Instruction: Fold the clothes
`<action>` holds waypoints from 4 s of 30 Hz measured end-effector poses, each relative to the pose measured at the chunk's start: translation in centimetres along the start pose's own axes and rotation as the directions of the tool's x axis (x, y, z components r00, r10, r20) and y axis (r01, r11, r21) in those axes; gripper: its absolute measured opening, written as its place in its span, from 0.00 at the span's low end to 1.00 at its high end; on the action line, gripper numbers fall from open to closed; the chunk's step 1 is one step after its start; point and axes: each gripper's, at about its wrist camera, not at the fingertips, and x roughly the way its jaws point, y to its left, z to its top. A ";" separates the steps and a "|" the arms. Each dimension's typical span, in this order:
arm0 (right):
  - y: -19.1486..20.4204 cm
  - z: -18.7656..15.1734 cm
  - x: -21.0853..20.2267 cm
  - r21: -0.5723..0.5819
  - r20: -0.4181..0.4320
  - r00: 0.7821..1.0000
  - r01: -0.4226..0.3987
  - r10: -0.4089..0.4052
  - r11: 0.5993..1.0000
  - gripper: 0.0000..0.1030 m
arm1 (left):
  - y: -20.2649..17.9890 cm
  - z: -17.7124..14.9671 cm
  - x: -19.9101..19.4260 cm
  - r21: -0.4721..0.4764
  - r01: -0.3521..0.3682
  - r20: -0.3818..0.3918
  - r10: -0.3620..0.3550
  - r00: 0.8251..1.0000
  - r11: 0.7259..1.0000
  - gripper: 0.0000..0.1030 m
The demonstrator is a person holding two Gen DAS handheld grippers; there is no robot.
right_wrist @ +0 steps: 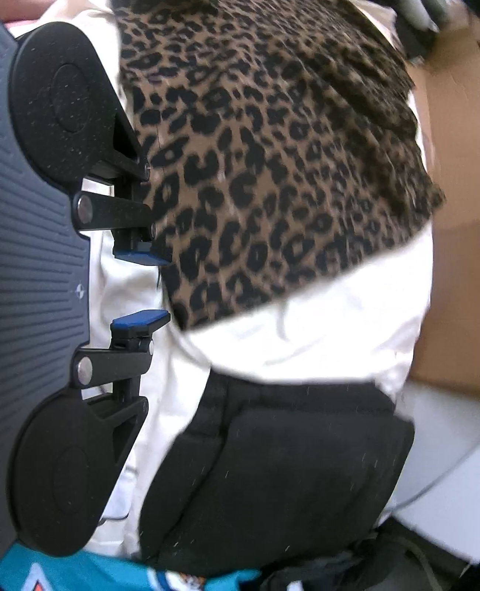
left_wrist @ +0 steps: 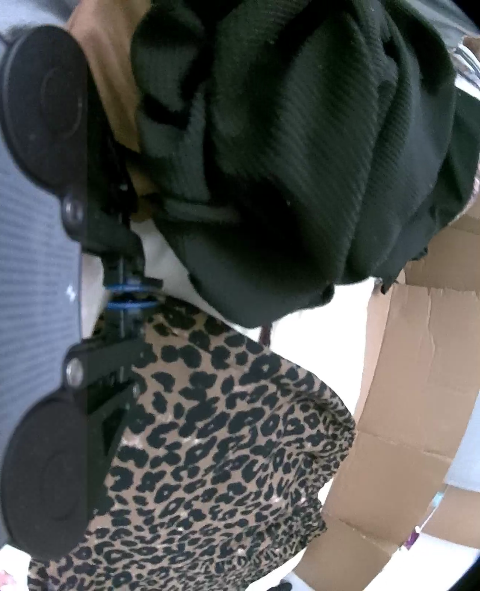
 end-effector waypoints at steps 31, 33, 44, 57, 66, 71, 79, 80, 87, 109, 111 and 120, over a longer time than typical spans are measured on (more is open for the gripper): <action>-3.1 1.9 2.6 0.278 -0.043 0.998 -0.024 0.038 0.960 0.02 | 0.5 -0.3 1.6 0.036 0.020 -0.046 -0.018 0.999 0.999 0.37; -3.0 1.9 2.4 0.266 -0.046 0.999 0.014 -0.002 0.964 0.01 | 0.5 -0.4 1.7 0.040 0.022 -0.045 -0.020 0.999 0.999 0.37; -1.4 2.3 1.5 0.238 -0.036 0.998 0.067 -0.060 0.969 0.10 | -1.4 -0.5 0.2 0.051 -0.002 -0.017 0.002 1.000 0.999 0.05; 3.3 5.5 -2.1 0.170 0.088 0.996 -0.021 0.006 0.985 0.24 | -2.4 2.5 -5.8 -0.042 0.068 0.024 -0.067 0.997 0.997 0.05; 10.0 8.2 -3.9 0.036 0.144 0.984 -0.110 0.104 0.993 0.26 | -6.5 5.1 -9.5 -0.047 0.192 0.032 -0.190 0.981 0.980 0.05; 12.7 9.6 -4.8 0.019 0.145 0.979 -0.144 0.140 0.989 0.29 | -9.6 6.3 -10.4 0.005 0.233 0.029 -0.233 0.972 0.972 0.05; 15.4 11.3 -7.4 0.025 0.211 0.960 -0.195 0.185 0.981 0.39 | -14.2 7.9 -9.9 -0.044 0.280 -0.011 -0.280 0.960 0.959 0.05; 15.9 11.3 -7.7 0.023 0.224 0.957 -0.192 0.182 0.981 0.39 | -14.6 8.1 -9.8 -0.058 0.284 -0.020 -0.286 0.958 0.957 0.05; 19.4 12.4 -8.1 -0.037 0.267 0.921 -0.285 0.284 0.958 0.39 | -18.7 9.6 -9.3 -0.063 0.318 -0.065 -0.322 0.945 0.946 0.05; 19.8 11.4 -7.8 -0.030 0.353 0.834 -0.442 0.423 0.896 0.45 | -28.1 10.9 -8.4 -0.027 0.384 -0.168 -0.383 0.908 0.923 0.05; 19.4 11.3 -7.4 -0.013 0.373 0.828 -0.448 0.420 0.894 0.45 | -28.8 10.6 -8.5 -0.033 0.400 -0.176 -0.399 0.900 0.916 0.05; 17.7 11.0 -5.0 0.036 0.421 0.811 -0.462 0.406 0.886 0.02 | -30.9 10.6 -9.1 -0.027 0.459 -0.189 -0.455 0.870 0.888 0.15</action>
